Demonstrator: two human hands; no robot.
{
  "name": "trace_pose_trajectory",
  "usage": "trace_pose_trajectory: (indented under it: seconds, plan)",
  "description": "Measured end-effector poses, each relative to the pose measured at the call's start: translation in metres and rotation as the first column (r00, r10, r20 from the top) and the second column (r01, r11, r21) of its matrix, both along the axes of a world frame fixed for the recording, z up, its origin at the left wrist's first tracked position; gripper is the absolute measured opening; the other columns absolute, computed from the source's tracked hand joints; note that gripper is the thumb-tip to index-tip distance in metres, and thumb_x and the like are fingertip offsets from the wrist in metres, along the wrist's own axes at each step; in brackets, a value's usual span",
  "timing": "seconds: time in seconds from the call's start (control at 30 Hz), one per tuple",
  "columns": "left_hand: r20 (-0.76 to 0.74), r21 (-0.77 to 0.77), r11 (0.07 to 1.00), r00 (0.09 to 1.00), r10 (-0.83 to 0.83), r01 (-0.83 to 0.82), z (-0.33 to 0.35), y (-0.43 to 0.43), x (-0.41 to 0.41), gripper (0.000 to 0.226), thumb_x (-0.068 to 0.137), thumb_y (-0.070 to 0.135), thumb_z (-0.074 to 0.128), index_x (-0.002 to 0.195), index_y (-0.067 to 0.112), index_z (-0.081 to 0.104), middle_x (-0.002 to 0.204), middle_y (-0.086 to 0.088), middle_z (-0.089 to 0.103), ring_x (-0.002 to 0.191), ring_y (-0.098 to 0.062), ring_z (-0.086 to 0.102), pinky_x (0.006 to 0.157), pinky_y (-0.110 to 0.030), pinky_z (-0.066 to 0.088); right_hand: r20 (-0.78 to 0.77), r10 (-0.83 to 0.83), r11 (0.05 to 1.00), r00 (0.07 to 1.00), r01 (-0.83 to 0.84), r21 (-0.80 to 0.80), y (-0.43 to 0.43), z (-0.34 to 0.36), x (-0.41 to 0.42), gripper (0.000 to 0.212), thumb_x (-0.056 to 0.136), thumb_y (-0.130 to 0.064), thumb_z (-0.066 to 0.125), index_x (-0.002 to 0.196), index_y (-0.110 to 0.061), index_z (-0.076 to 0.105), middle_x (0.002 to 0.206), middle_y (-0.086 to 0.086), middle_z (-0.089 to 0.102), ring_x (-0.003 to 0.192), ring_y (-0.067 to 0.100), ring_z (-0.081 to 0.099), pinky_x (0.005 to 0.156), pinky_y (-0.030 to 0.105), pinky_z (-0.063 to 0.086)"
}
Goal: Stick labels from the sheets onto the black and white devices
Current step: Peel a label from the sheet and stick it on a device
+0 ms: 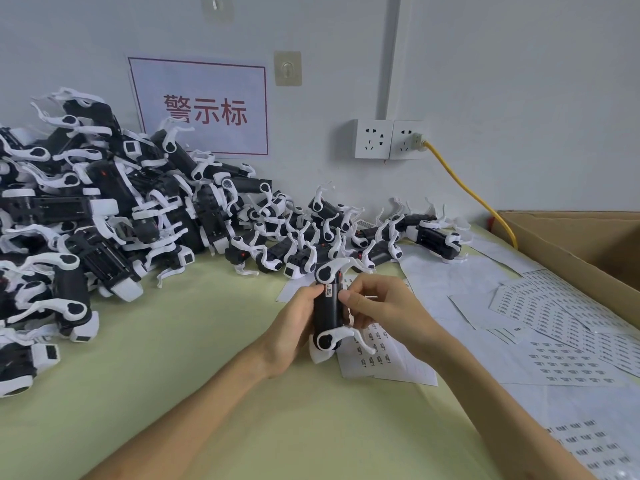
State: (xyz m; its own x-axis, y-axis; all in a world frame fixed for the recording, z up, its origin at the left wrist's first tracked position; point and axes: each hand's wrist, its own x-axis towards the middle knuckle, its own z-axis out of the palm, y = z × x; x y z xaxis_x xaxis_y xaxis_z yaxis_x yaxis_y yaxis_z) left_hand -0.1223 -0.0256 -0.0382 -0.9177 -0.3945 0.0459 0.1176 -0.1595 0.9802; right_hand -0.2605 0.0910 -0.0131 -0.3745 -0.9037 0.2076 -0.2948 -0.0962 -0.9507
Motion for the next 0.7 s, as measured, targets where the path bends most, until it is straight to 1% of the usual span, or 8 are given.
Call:
trace_pose_trajectory:
  seconds: [0.1,0.23,0.3,0.37,0.47,0.53,0.63,0.7]
  plan:
    - [-0.014,-0.001,1.0,1.0,0.004,-0.004,-0.0004,-0.0018,0.0004,0.057,0.097,0.053,0.04,0.129,0.013,0.064,0.112,-0.01,0.07,0.107,-0.021,0.064,0.098,-0.034,0.051,0.002,0.001,1.0,1.0,-0.001,0.003,0.0003,0.0004,0.0005,0.025,0.096,-0.019,0.07,0.072,-0.013,0.065,0.065,0.001,0.067,0.059,0.017,0.06,0.061,0.025,0.051]
    - [0.024,-0.125,0.989,0.996,0.087,-0.083,0.0008,0.0021,-0.0021,0.049,0.093,0.056,0.048,0.126,0.025,0.066,0.107,0.001,0.075,0.1,-0.011,0.07,0.084,-0.024,0.052,-0.002,-0.008,1.0,1.0,0.009,0.005,0.0004,0.0004,-0.0005,0.026,0.096,-0.019,0.07,0.071,-0.015,0.065,0.066,0.003,0.066,0.06,0.018,0.061,0.061,0.026,0.051]
    - [0.026,-0.17,0.978,0.991,0.129,-0.123,0.0003,0.0018,-0.0032,0.045,0.091,0.054,0.049,0.12,0.024,0.066,0.1,0.001,0.074,0.093,-0.011,0.069,0.082,-0.028,0.05,-0.011,-0.012,1.0,1.0,0.012,0.015,0.0001,0.0002,-0.0006,0.027,0.096,-0.018,0.07,0.069,-0.017,0.065,0.066,0.001,0.065,0.059,0.017,0.061,0.06,0.024,0.051]
    - [0.023,-0.194,0.971,0.989,0.145,-0.138,-0.0005,0.0004,-0.0029,0.041,0.091,0.051,0.049,0.118,0.025,0.067,0.101,-0.005,0.072,0.091,-0.014,0.068,0.082,-0.029,0.051,-0.02,-0.022,0.999,1.0,0.022,0.029,-0.0002,-0.0001,-0.0005,0.026,0.096,-0.018,0.071,0.07,-0.016,0.065,0.066,0.0,0.065,0.059,0.016,0.061,0.06,0.024,0.051]
    - [0.008,-0.185,0.972,0.989,0.148,-0.143,-0.002,-0.0024,-0.0034,0.024,0.099,0.04,0.05,0.11,0.026,0.067,0.09,-0.003,0.069,0.08,-0.012,0.066,0.07,-0.023,0.053,-0.056,-0.031,0.998,0.998,0.033,0.044,-0.0002,-0.0009,-0.0001,0.024,0.095,-0.019,0.072,0.073,-0.014,0.066,0.066,0.0,0.065,0.059,0.016,0.062,0.06,0.024,0.05]
    - [-0.001,-0.167,0.976,0.99,0.138,-0.136,-0.0009,-0.0009,-0.0037,0.022,0.1,0.034,0.05,0.109,0.023,0.066,0.084,-0.001,0.067,0.074,-0.011,0.064,0.066,-0.021,0.053,-0.076,-0.035,0.998,0.997,0.038,0.048,0.0004,-0.0006,0.0001,0.023,0.095,-0.02,0.073,0.073,-0.014,0.067,0.067,0.0,0.066,0.059,0.015,0.062,0.06,0.023,0.049]
    - [0.013,-0.16,0.978,0.99,0.138,-0.134,-0.0004,-0.0006,-0.0043,0.03,0.093,0.035,0.05,0.113,0.018,0.064,0.084,-0.001,0.067,0.075,-0.012,0.064,0.068,-0.022,0.054,-0.087,-0.04,0.997,0.995,0.045,0.058,0.0005,0.0007,0.0009,0.023,0.094,-0.021,0.073,0.074,-0.012,0.067,0.067,0.0,0.066,0.059,0.015,0.062,0.059,0.021,0.049]
    - [0.052,-0.172,0.977,0.99,0.134,-0.124,-0.0004,-0.0021,-0.0042,0.021,0.103,0.027,0.046,0.112,0.017,0.063,0.088,-0.003,0.067,0.077,-0.011,0.065,0.069,-0.023,0.054,-0.08,-0.058,0.995,0.995,0.064,0.072,-0.0001,0.0014,0.0012,0.024,0.094,-0.022,0.074,0.073,-0.013,0.067,0.065,0.0,0.066,0.058,0.014,0.061,0.057,0.021,0.048]
